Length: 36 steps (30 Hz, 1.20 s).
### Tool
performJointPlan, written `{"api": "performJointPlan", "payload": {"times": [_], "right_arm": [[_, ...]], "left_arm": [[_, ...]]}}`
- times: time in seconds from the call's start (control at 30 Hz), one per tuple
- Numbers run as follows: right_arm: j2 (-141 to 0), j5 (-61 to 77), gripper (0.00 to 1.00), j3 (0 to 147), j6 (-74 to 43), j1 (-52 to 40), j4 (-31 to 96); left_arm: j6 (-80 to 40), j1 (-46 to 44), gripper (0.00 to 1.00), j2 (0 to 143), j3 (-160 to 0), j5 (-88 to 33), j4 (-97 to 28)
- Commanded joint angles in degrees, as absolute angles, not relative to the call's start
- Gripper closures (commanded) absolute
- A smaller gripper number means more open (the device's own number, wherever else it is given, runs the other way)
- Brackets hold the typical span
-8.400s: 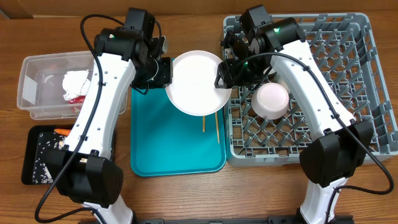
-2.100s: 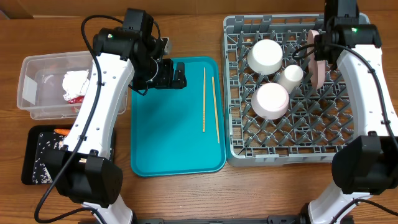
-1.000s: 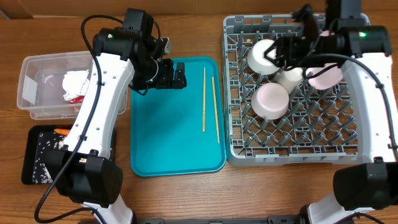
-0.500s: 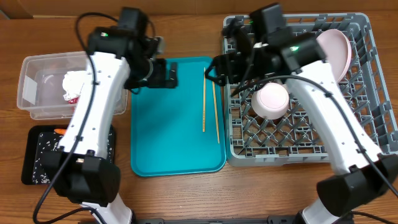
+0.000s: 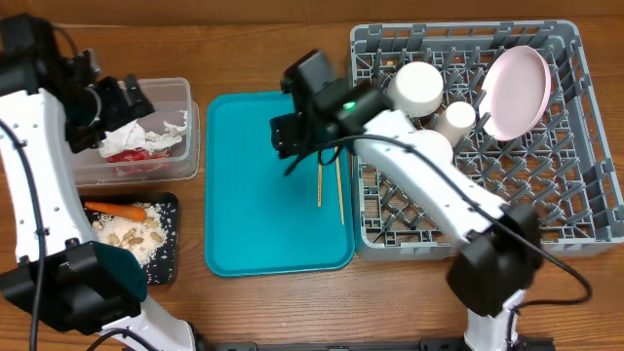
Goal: Sort waste into correct bins and load items into the dishwasher
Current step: 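Open the right gripper and move it left toward the chopsticks, then grasp the right wooden chopstick on the teal tray with the right gripper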
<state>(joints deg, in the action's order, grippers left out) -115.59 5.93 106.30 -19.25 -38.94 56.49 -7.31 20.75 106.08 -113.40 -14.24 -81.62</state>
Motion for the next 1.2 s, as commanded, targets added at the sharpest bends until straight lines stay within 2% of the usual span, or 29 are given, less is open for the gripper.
{"api": "performJointPlan", "payload": {"times": [0.0,0.3,0.43,0.53,0.63,0.67,0.77,1.0,1.03,1.1,1.17], "right_arm": [[-119.8,-1.7,0.27,106.8,-23.2,-39.9,55.1],[-126.1,-2.5,0.26,106.8,-26.1,-40.0,53.9],[-127.7,-3.2,0.28,106.8,-27.1,-40.0,53.6],[-129.1,-6.5,0.33,106.8,-27.6,-40.0,53.2],[-130.4,-9.1,0.32,106.8,-28.6,-40.0,52.6],[-130.8,-9.0,0.28,106.8,-28.6,-40.0,52.3],[-131.8,-8.7,0.00,106.8,-28.6,-40.0,51.4],[-131.9,-5.3,0.00,106.8,-28.6,-39.9,50.7],[-131.9,-5.3,0.04,106.8,-28.6,-39.9,50.7],[-131.9,-5.5,0.21,106.8,-28.6,-39.9,50.7],[-131.9,-6.7,0.26,106.8,-28.6,-39.9,51.0]], "left_arm": [[-7.8,21.9,0.00,105.0,-114.6,-15.8,-81.9],[-7.7,21.7,0.00,105.0,-114.6,-15.7,-81.8],[-7.7,21.7,0.00,105.0,-114.6,-15.7,-81.8],[-7.7,21.7,0.00,105.0,-114.6,-15.7,-81.8],[-7.7,21.7,0.00,105.0,-114.6,-15.7,-81.8],[-7.7,21.7,0.00,105.0,-114.6,-15.7,-81.8],[-7.7,21.7,0.00,105.0,-114.6,-15.7,-81.8],[-7.7,21.7,0.00,105.0,-114.6,-15.7,-81.8],[-7.7,21.7,0.00,105.0,-114.6,-15.7,-81.8],[-7.7,21.7,0.00,105.0,-114.6,-15.7,-81.8],[-7.7,21.7,0.00,105.0,-114.6,-15.7,-81.8]]}}
